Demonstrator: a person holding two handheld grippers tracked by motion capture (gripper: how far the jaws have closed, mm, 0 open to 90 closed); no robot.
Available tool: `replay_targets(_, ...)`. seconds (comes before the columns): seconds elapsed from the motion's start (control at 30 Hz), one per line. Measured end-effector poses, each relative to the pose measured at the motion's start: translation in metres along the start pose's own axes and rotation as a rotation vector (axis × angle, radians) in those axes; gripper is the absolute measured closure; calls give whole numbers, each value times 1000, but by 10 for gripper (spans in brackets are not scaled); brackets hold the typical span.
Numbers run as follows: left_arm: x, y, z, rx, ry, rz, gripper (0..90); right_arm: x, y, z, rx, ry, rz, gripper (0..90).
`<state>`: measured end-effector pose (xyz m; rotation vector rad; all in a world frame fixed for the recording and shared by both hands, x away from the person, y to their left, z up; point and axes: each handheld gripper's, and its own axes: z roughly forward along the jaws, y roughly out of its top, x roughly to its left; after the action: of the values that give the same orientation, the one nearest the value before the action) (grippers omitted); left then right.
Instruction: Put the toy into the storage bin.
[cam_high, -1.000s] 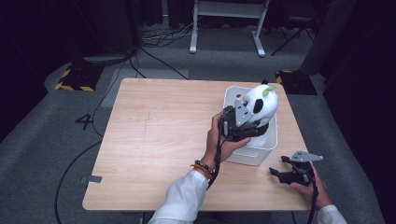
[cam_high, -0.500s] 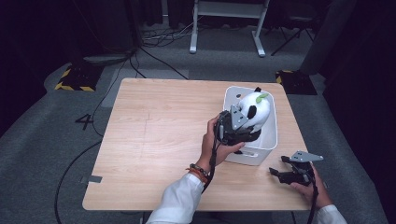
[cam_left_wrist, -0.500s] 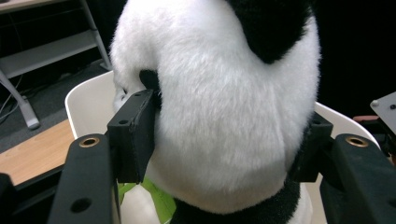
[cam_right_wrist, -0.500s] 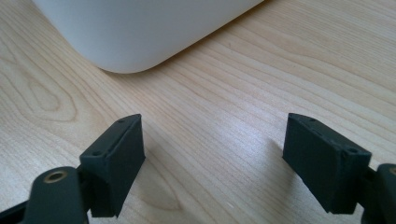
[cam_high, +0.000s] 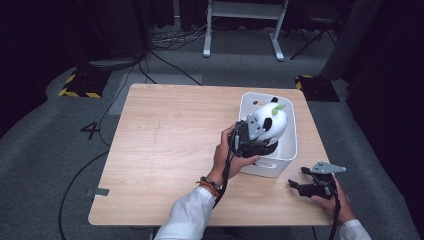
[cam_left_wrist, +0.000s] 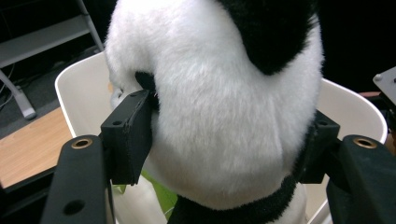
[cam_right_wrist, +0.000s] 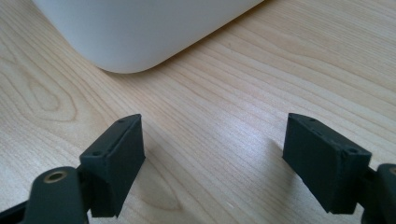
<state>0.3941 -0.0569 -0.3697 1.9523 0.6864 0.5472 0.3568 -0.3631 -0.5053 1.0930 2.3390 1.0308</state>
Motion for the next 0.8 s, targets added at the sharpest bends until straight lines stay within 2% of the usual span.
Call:
replay_targets(0.1, -1, -2, 4, 19, -4, 13, 323, 0, 0, 0, 0, 0, 0, 204)
replay_targets(0.33, -2, -4, 9, 52, -11, 11, 300, 0, 0, 0, 0, 0, 0, 204)
replay_targets(0.43, -1, -6, 11, 50, -18, -1, 289, 0, 0, 0, 0, 0, 0, 204)
replay_targets(0.8, 0, -5, 10, 73, -25, 10, 247, 0, 0, 0, 0, 0, 0, 204)
